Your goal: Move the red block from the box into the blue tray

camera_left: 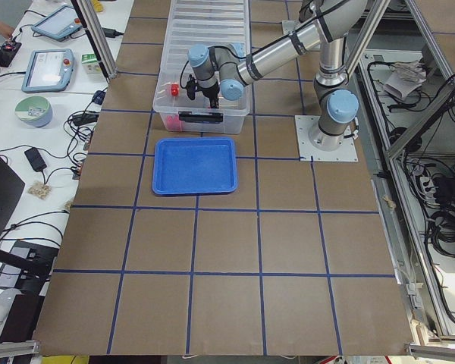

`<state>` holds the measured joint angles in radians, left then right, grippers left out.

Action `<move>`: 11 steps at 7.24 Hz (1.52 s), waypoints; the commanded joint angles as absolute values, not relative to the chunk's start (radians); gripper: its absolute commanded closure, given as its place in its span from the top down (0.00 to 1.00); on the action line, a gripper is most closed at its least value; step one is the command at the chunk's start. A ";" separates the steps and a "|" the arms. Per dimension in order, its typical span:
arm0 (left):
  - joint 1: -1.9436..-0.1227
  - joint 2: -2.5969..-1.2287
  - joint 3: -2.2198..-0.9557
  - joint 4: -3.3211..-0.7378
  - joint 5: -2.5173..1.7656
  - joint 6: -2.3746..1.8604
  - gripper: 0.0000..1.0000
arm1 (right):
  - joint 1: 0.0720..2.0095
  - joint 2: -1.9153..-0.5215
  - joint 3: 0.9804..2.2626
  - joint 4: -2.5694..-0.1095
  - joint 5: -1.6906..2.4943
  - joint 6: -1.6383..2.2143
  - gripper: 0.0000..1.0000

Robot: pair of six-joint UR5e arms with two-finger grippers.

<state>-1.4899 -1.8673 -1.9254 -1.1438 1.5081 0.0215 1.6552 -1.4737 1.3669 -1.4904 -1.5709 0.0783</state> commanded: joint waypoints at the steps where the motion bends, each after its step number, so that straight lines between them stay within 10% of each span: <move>1: -1.499 -1.884 -1.936 -1.118 1.511 0.087 1.00 | 1.655 -1.473 1.370 -1.493 -1.559 0.071 1.00; 7: -1.502 -1.896 -2.009 -0.968 1.509 0.296 1.00 | 1.655 -1.483 1.370 -1.489 -1.572 0.074 1.00; 11: -1.502 -1.894 -2.002 -0.953 1.511 0.287 0.13 | 1.657 -1.483 1.371 -1.477 -1.566 0.067 1.00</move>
